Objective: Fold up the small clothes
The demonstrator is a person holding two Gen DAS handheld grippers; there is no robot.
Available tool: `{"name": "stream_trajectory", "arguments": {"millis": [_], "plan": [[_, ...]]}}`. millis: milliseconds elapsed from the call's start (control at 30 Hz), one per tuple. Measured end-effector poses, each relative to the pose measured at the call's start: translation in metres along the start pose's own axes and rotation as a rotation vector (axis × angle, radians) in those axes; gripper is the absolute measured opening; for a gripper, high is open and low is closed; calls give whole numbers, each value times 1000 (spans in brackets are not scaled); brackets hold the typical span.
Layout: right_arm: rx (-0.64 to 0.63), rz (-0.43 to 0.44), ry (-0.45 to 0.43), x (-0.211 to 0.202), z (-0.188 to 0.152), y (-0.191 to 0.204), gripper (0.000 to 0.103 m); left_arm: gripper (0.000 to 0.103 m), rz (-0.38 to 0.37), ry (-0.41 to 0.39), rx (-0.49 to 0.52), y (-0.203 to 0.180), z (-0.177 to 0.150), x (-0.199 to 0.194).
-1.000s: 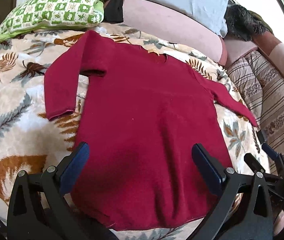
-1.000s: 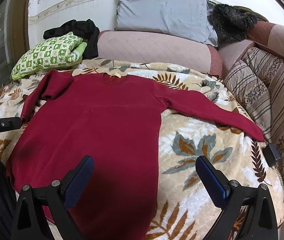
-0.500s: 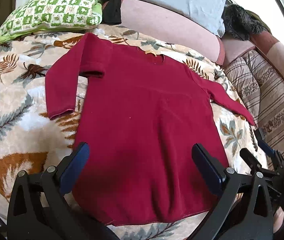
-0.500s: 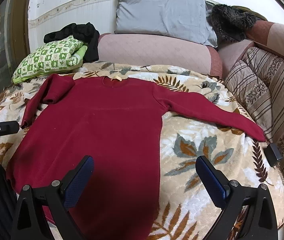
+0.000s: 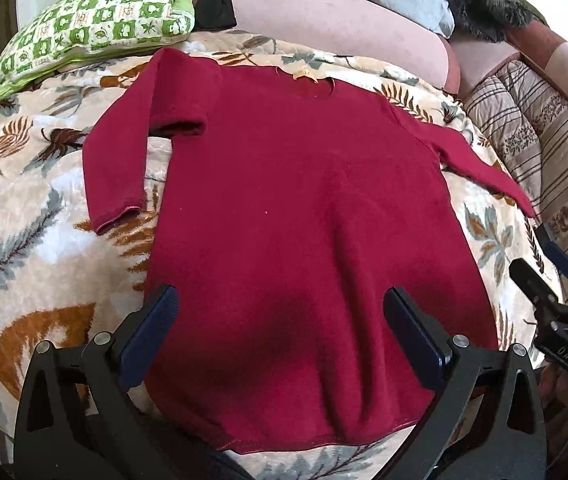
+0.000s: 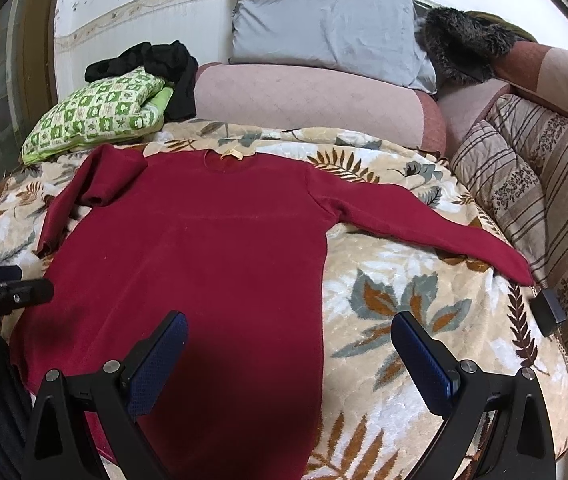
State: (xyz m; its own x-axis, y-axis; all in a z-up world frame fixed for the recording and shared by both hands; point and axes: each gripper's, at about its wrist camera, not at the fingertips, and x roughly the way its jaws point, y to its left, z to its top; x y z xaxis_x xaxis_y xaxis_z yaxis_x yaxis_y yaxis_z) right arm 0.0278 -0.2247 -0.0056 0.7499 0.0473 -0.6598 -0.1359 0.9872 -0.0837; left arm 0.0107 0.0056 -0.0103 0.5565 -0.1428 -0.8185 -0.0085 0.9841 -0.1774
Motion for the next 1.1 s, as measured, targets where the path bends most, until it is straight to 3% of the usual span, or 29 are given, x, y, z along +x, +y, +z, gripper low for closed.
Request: {"name": "stream_trajectory", "arguments": {"millis": [333,567,667,700,733,833,933,1000,1100], "plan": [[37,19,-64,-11,5,-9,101,102,16,6,1,0,0,1],[-23,34,-105,4,35,-27,101,102,27,6,11,-2,-1,2],[-32,-6,-93,21,37,-35,101,102,-28,-27,-12,4,3,-10],[-11,-6,-51,29,35,-39,101,102,-42,-36,-3,10,10,-20],[13,2,-17,36,35,-41,101,102,-30,-50,11,15,15,-27],[49,2,-6,43,36,-47,101,103,126,-165,133,37,39,-55],[65,6,2,48,35,-52,101,103,249,-248,284,65,44,-49],[74,8,3,50,35,-54,101,103,225,-243,351,85,37,-31],[93,12,2,49,35,-57,101,103,152,-117,399,101,28,3]]}}
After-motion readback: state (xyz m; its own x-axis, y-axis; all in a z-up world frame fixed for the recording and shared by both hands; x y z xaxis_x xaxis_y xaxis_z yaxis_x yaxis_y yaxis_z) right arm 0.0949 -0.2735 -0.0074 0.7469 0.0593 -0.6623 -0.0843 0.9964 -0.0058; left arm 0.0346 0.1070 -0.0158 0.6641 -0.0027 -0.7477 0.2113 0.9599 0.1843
